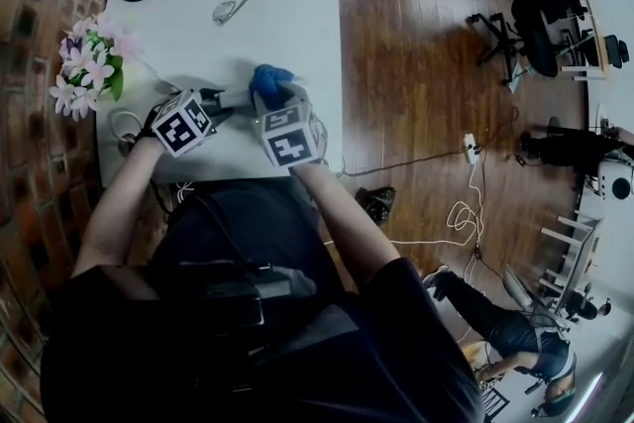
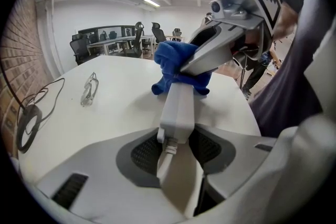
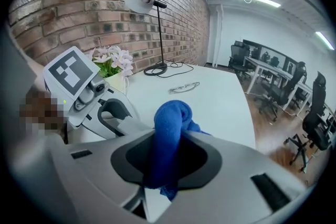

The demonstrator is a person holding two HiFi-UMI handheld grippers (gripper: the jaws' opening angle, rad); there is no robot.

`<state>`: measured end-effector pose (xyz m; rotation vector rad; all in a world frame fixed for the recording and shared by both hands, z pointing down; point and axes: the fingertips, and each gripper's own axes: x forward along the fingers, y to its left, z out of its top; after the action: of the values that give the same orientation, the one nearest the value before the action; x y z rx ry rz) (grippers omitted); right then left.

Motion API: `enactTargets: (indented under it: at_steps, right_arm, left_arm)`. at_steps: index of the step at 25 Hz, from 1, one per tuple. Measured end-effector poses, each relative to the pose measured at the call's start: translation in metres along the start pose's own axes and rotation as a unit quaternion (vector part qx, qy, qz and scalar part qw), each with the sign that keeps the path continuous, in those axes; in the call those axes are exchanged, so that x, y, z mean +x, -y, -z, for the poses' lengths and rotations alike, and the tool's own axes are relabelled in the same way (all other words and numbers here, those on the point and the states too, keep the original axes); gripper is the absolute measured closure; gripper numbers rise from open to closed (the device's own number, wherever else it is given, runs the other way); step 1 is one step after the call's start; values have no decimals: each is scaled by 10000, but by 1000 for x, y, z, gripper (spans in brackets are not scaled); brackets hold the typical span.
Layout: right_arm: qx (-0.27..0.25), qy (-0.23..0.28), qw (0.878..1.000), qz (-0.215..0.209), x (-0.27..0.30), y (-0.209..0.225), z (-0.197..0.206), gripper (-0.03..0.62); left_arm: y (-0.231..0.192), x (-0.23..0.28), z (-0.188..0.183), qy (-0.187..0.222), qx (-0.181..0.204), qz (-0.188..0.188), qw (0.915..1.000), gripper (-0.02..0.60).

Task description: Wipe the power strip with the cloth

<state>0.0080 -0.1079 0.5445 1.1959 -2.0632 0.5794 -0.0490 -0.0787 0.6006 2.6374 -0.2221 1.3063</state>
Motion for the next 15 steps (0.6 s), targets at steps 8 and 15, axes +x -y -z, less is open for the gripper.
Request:
enactTargets:
  at_steps: [8, 15]
  right_arm:
    - [-170, 60, 9994, -303, 8, -23, -8, 513]
    - [-284, 81, 9983, -506, 14, -41, -15, 513]
  left_arm:
    - [-1, 2, 4, -43, -8, -70, 10000, 407]
    - [-1, 1, 3, -38, -53, 15, 10000, 407]
